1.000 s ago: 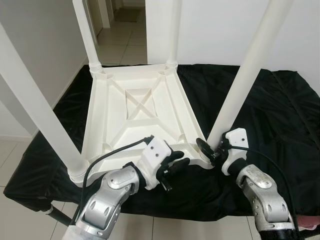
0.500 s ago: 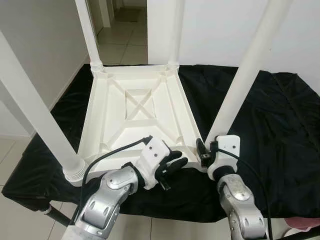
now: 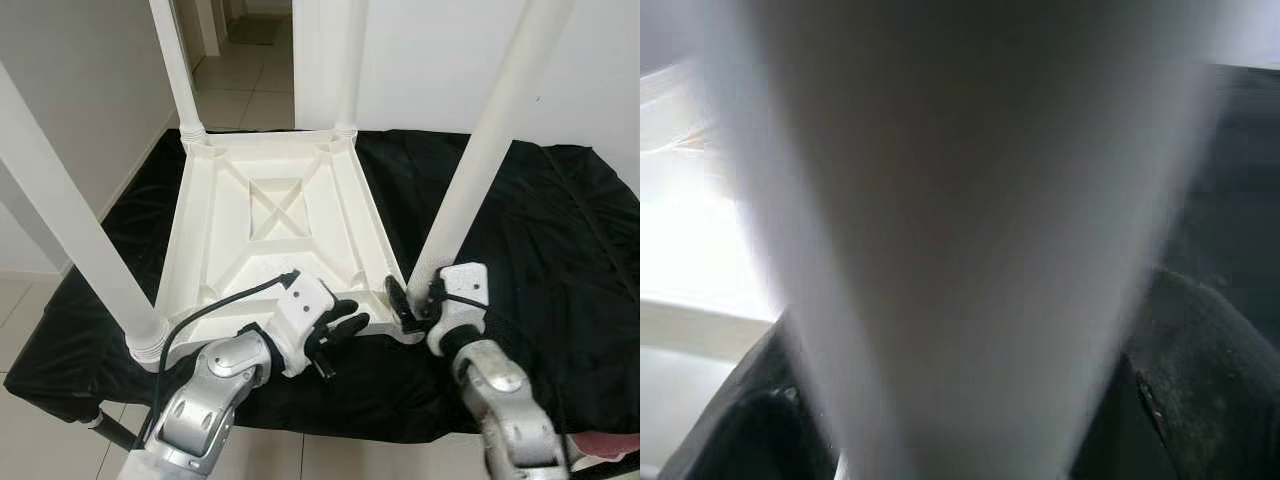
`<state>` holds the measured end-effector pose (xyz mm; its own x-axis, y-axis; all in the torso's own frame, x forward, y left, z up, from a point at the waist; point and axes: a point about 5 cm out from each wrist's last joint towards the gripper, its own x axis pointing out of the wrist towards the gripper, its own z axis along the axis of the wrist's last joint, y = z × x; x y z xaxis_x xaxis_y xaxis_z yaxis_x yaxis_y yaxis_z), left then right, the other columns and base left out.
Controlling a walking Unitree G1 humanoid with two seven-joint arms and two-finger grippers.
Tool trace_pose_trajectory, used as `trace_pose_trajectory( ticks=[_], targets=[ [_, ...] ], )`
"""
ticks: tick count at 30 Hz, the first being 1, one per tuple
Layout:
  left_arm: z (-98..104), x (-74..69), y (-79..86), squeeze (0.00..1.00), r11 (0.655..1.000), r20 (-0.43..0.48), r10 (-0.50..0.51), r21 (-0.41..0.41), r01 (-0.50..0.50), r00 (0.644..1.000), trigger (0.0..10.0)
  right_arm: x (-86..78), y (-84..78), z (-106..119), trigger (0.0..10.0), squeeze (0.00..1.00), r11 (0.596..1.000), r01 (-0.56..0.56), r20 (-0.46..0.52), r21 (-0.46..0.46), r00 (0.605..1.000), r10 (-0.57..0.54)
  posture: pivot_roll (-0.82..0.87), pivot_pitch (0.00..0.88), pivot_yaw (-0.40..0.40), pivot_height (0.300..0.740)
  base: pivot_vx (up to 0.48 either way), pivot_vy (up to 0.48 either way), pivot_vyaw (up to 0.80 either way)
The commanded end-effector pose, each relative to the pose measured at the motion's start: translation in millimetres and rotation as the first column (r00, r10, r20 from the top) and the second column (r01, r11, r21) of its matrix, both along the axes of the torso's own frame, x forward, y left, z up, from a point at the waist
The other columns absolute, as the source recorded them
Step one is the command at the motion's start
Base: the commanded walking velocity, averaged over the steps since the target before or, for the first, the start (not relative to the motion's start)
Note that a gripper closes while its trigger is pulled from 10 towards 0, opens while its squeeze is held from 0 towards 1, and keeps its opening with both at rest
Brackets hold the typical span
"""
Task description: Building children table
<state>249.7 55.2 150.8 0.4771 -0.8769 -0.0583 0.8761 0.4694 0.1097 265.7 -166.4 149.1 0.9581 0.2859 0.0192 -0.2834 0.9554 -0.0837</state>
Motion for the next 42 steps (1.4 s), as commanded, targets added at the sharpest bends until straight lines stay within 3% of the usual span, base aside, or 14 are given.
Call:
trace_pose_trajectory(
  ticks=[1,4,5,13,14,15,16,20,21,32,33,38,40,42],
  targets=[
    [-1,3.4,2.7,0.0,0.999,0.008,0.052,0.005,-0.052,0.999,10.0,2.3,-0.5,-2,10.0,0.0,0.999,-0.053,-0.007,0.013,0.999,0.053,-0.05,0.021,0.024,0.74,0.0,0.0,0.0],
    [-1,3.8,3.5,0.0,0.999,0.009,0.053,0.005,-0.053,0.999,10.0,4.6,-2.5,-1,10.0,0.0,0.992,-0.127,-0.001,-0.006,0.992,0.127,-0.05,0.017,0.028,0.74,0.0,0.0,0.0],
    [-1,4.0,3.5,0.0,0.999,0.01,0.051,0.006,-0.051,0.999,10.0,7.8,-5.1,0,10.0,0.0,0.977,-0.212,-0.005,-0.018,0.977,0.212,-0.05,0.013,0.03,0.74,0.0,0.0,0.0],
    [0,4.7,2.7,0.0,0.999,0.012,0.038,0.01,-0.038,0.999,10.0,20.1,-6.8,-1,10.0,0.0,0.92,-0.386,-0.018,-0.071,0.922,0.386,-0.05,0.005,0.042,0.74,0.0,0.0,0.0],
    [0,4.3,2.0,0.0,0.999,0.012,0.035,0.011,-0.035,0.999,10.0,22.8,-6.0,-3,8.0,0.0,0.91,-0.409,-0.027,-0.074,0.913,0.408,-0.05,0.006,0.04,0.74,0.0,0.0,0.0],
    [0,3.6,1.5,0.0,0.999,0.013,0.032,0.012,-0.032,0.999,10.0,25.1,-5.3,-3,8.0,0.0,0.902,-0.423,-0.034,-0.084,0.906,0.421,-0.05,0.006,0.04,0.74,0.0,0.0,0.0],
    [0,3.3,1.1,0.0,0.999,0.013,0.031,0.012,-0.031,0.999,10.0,26.9,-4.9,-4,5.1,0.0,0.896,-0.433,-0.038,-0.1,0.902,0.431,-0.05,0.003,0.039,0.74,0.0,0.0,0.0],
    [0,3.1,0.9,0.0,0.999,0.013,0.03,0.011,-0.03,0.999,10.0,28.0,-4.7,-5,5.1,0.0,0.892,-0.438,-0.04,-0.111,0.899,0.437,-0.05,0.003,0.039,0.74,0.0,0.0,0.0],
    [0,2.4,0.7,0.0,1.0,0.015,0.028,0.011,-0.029,0.999,10.0,28.2,-5.7,-8,0.0,0.0,0.888,-0.446,-0.053,-0.109,0.895,0.443,-0.04,0.0,0.029,0.74,0.0,0.0,0.0],
    [-1,2.1,1.5,0.0,0.999,0.016,0.035,0.011,-0.035,0.999,10.0,24.1,-10.3,-21,0.0,0.0,0.87,-0.486,-0.101,-0.085,0.872,0.478,-0.04,0.0,0.028,0.74,0.0,0.0,0.0],
    [-1,1.7,1.7,0.0,0.999,0.014,0.035,0.01,-0.035,0.999,10.0,22.8,-10.3,-22,10.0,0.0,0.874,-0.481,-0.102,-0.069,0.875,0.474,-0.05,0.0,0.031,0.74,0.0,0.0,0.0],
    [-1,2.3,2.0,0.0,0.999,0.012,0.032,0.01,-0.033,0.999,10.0,24.6,-11.1,-20,10.0,0.0,0.913,-0.406,-0.08,-0.024,0.912,0.403,-0.05,0.002,0.031,0.74,0.0,0.0,0.0],
    [-1,2.1,1.7,0.0,1.0,0.011,0.03,0.01,-0.03,0.999,10.0,26.6,-11.8,-19,10.0,0.0,0.95,-0.31,-0.088,-0.046,0.948,0.305,-0.05,0.001,0.031,0.74,0.0,0.0,0.0],
    [-1,2.1,1.7,0.0,1.0,0.011,0.03,0.01,-0.03,0.999,10.0,26.6,-11.8,-19,10.0,0.0,0.95,-0.31,-0.088,-0.046,0.948,0.305,-0.05,0.001,0.031,0.74,0.0,0.0,0.0]
  ],
)
